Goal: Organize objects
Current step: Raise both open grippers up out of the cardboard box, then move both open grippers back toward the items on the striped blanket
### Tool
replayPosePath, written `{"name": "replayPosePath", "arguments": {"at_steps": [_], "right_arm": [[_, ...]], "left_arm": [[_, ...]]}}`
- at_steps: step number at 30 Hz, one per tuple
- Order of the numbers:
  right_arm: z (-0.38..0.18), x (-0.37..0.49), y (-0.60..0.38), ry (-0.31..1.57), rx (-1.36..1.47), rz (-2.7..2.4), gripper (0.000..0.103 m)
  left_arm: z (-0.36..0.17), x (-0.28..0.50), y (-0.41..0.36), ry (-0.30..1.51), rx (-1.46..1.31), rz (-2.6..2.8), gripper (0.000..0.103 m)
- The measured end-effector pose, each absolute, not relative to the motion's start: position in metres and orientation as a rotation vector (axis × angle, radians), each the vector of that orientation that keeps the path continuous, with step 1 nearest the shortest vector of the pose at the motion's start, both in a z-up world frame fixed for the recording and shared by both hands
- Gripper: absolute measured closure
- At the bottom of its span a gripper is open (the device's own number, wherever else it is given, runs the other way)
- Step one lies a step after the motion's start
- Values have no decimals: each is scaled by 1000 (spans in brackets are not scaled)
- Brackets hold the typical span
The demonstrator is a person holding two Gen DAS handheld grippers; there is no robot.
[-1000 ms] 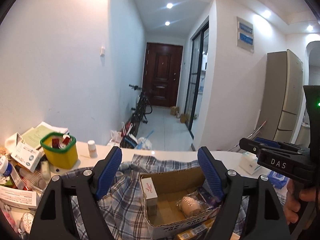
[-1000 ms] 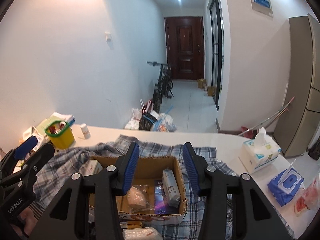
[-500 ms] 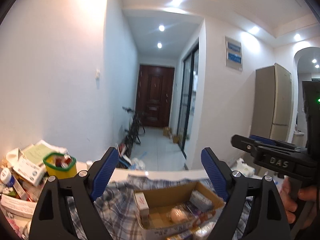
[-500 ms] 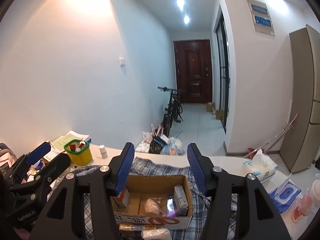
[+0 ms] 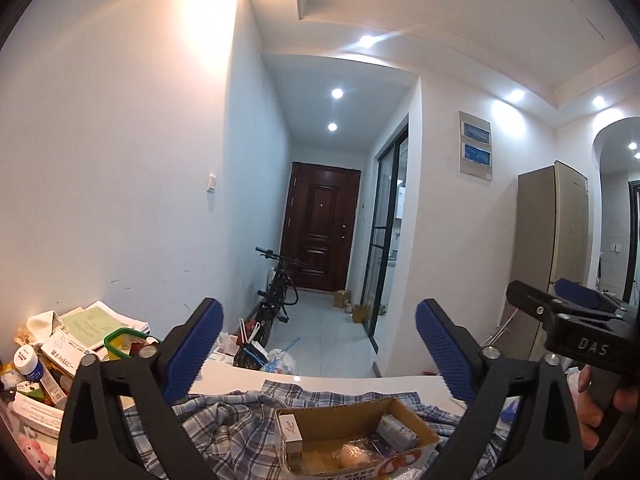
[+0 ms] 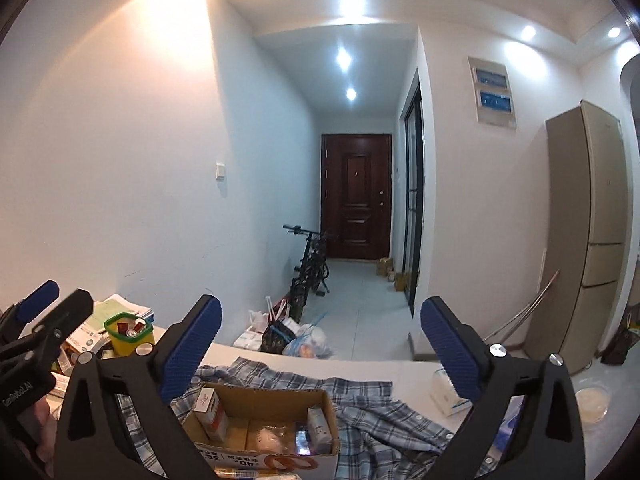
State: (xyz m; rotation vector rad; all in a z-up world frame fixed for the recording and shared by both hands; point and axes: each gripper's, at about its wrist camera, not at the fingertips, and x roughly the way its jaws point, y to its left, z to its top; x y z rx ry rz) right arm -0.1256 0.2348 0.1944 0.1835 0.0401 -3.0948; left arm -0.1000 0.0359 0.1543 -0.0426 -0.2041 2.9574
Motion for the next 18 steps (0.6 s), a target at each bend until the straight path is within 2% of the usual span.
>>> {"name": "replayPosePath", "arguments": {"at_steps": [9, 18], "right_arm": [[203, -86, 234, 56, 153, -3135, 1], [180, -46, 239, 20, 133, -3081, 1]], "left_arm": [[163, -74, 34, -220, -88, 2886, 1], [143, -37, 39, -154, -69, 2943, 1]]}}
